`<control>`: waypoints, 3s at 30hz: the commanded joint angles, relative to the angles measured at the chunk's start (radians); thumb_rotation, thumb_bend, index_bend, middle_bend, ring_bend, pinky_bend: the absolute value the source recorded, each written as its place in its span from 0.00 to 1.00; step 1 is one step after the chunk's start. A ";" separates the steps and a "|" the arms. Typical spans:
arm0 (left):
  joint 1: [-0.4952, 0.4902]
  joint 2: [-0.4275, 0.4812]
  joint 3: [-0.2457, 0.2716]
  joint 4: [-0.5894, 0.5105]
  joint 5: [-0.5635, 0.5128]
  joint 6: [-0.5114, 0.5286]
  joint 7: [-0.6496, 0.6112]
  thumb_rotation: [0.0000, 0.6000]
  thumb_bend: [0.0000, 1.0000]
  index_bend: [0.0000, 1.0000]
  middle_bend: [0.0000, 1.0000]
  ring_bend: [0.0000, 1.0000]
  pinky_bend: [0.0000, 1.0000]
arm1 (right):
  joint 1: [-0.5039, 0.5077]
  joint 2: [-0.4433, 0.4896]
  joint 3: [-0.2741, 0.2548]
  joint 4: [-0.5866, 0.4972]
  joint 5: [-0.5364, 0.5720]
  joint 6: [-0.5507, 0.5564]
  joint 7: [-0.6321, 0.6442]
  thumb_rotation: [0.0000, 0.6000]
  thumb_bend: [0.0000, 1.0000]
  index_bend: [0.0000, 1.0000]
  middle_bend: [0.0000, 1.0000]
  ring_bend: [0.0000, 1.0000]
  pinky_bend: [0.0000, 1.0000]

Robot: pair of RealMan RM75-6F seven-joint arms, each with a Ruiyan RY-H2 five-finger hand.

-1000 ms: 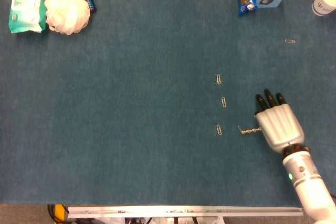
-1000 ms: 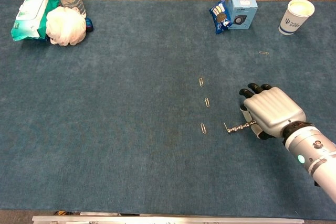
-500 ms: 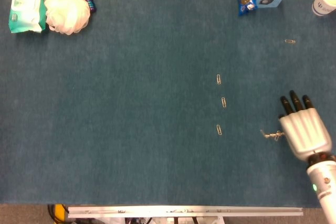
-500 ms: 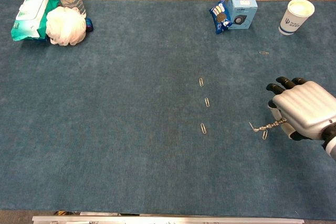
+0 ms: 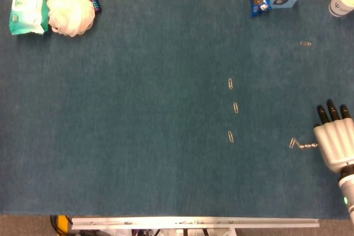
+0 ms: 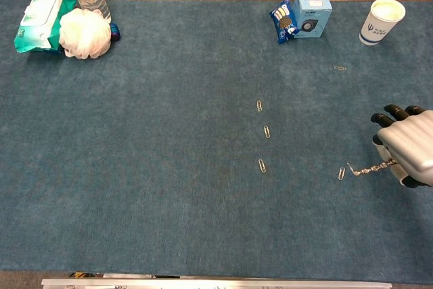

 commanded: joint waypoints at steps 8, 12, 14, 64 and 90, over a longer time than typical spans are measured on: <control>0.000 0.000 0.000 0.001 -0.001 -0.001 0.000 1.00 0.19 0.49 0.37 0.25 0.42 | -0.006 -0.004 0.017 0.045 0.027 -0.019 0.029 1.00 0.39 0.58 0.14 0.00 0.15; 0.000 -0.001 0.001 0.001 0.000 -0.003 0.000 1.00 0.19 0.49 0.37 0.25 0.42 | -0.005 -0.009 0.026 0.063 0.038 -0.031 0.044 1.00 0.39 0.58 0.14 0.00 0.15; -0.001 -0.001 0.002 0.001 0.000 -0.004 0.000 1.00 0.19 0.49 0.37 0.25 0.42 | -0.004 -0.014 0.030 0.074 0.043 -0.039 0.049 1.00 0.39 0.58 0.14 0.00 0.15; 0.001 0.006 0.003 -0.001 0.000 -0.007 -0.013 1.00 0.19 0.49 0.37 0.25 0.42 | 0.082 -0.136 0.125 0.171 0.062 -0.098 0.080 1.00 0.39 0.58 0.14 0.00 0.15; -0.006 -0.003 0.011 0.006 -0.002 -0.029 0.004 1.00 0.19 0.49 0.37 0.25 0.42 | -0.015 0.064 0.065 0.153 -0.206 -0.003 0.351 1.00 0.05 0.26 0.14 0.00 0.15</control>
